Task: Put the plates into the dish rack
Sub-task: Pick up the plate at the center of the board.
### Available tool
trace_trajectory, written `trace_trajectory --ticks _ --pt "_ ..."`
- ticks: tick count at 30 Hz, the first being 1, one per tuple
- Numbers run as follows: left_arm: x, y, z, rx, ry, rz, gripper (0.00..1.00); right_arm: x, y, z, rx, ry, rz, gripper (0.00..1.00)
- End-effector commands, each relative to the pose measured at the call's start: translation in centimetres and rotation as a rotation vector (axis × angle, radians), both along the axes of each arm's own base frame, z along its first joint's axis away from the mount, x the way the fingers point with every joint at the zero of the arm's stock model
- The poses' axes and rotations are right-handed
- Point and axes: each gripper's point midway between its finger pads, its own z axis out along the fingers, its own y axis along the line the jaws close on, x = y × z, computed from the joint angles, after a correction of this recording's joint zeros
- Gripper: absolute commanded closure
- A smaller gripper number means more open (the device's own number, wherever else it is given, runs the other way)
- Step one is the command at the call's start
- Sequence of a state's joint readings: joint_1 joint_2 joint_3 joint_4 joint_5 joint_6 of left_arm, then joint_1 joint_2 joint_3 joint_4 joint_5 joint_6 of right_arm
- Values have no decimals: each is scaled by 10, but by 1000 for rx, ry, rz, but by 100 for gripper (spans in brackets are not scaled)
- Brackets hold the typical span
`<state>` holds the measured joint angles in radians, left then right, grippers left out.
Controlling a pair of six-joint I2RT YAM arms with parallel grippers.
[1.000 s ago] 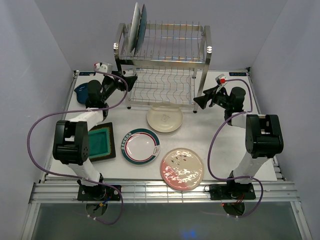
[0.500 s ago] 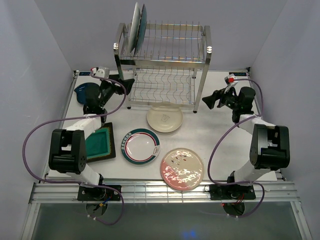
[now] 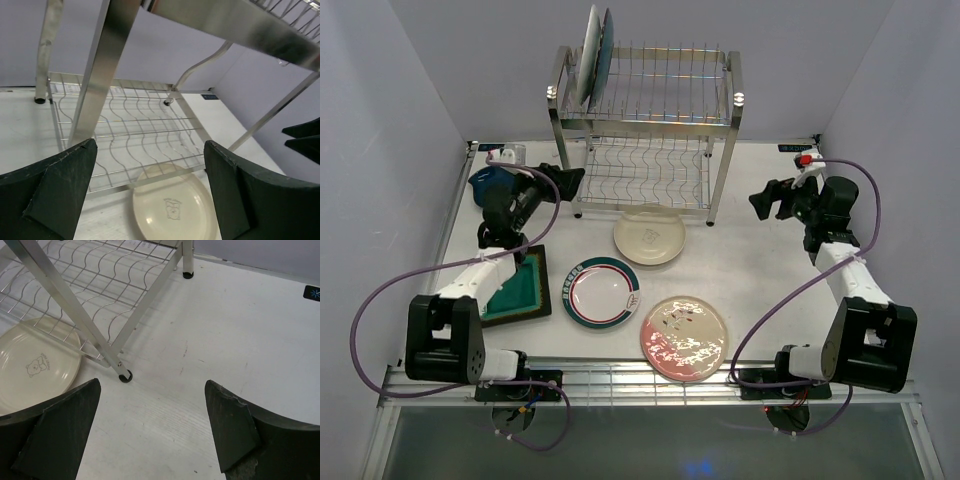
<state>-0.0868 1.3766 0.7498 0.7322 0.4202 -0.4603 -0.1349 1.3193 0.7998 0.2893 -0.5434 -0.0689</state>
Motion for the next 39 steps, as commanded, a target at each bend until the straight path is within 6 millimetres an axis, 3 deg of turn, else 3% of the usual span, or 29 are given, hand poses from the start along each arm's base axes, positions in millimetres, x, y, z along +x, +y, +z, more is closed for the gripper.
trace_trajectory --ticks 1,3,5,7,8,10,17,22,30,34,36,39 --pt "-26 -7 31 -127 25 -55 2 -13 -5 -9 37 84 -53 8" --pt "-35 -8 28 -154 75 -56 2 -19 -1 -17 53 150 -38 6" --pt "-48 -7 40 -157 70 -58 2 -19 5 -19 80 206 1 5" --pt "-55 -4 33 -147 121 -40 2 -28 13 -37 126 326 47 5" --pt "-64 -2 41 -150 110 -32 2 -26 15 -34 144 340 71 5" --pt "-72 2 28 -155 183 0 2 -33 20 -45 213 414 142 5" --pt "-104 3 -9 -85 300 -9 2 -40 16 -67 289 458 224 7" --pt "-129 -1 6 -47 191 4 2 -46 15 -68 251 408 215 8" --pt "-132 -15 -1 50 177 30 2 -50 14 -59 212 321 204 9" --pt "-134 -22 5 104 161 62 2 -51 15 -60 214 320 209 10" --pt "-133 -25 -6 152 203 70 2 -51 16 -60 220 325 213 10" --pt "-130 -29 -6 178 209 93 2 -51 17 -60 225 328 220 10"
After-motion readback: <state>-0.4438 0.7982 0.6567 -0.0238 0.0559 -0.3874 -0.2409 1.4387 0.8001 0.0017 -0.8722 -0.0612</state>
